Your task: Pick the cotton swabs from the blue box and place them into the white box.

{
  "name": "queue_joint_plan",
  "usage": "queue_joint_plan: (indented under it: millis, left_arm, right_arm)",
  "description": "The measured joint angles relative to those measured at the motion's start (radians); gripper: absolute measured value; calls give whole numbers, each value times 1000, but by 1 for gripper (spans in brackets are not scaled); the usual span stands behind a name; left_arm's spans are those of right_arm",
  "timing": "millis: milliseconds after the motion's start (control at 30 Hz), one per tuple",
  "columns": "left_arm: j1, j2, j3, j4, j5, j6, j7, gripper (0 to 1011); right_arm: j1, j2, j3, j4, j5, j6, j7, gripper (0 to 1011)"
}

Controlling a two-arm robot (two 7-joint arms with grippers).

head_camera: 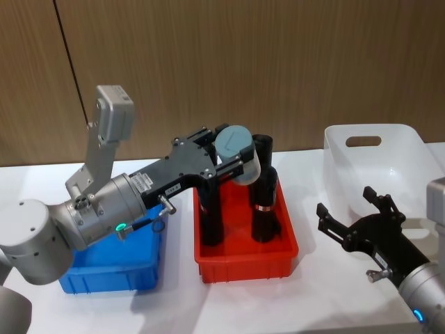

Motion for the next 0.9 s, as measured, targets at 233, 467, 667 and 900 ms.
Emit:
queue_joint_plan:
  millis: [233, 467, 667, 900]
  left_arm:
    - [-20, 3, -7, -1, -7, 53, -5, 670]
    - [-43, 3, -12, 0, -20, 109, -5, 670]
    - [-57, 0, -14, 6, -39, 157, 2, 670]
    - [-70, -7, -11, 19, -61, 201, 13, 670]
  right_arm:
    - [0, 0, 0, 0, 0, 0, 0, 1001]
    - [0, 0, 0, 0, 0, 0, 0, 1001]
    - [0, 0, 0, 0, 0, 0, 0, 1001]
    - [0, 0, 0, 0, 0, 0, 0, 1001]
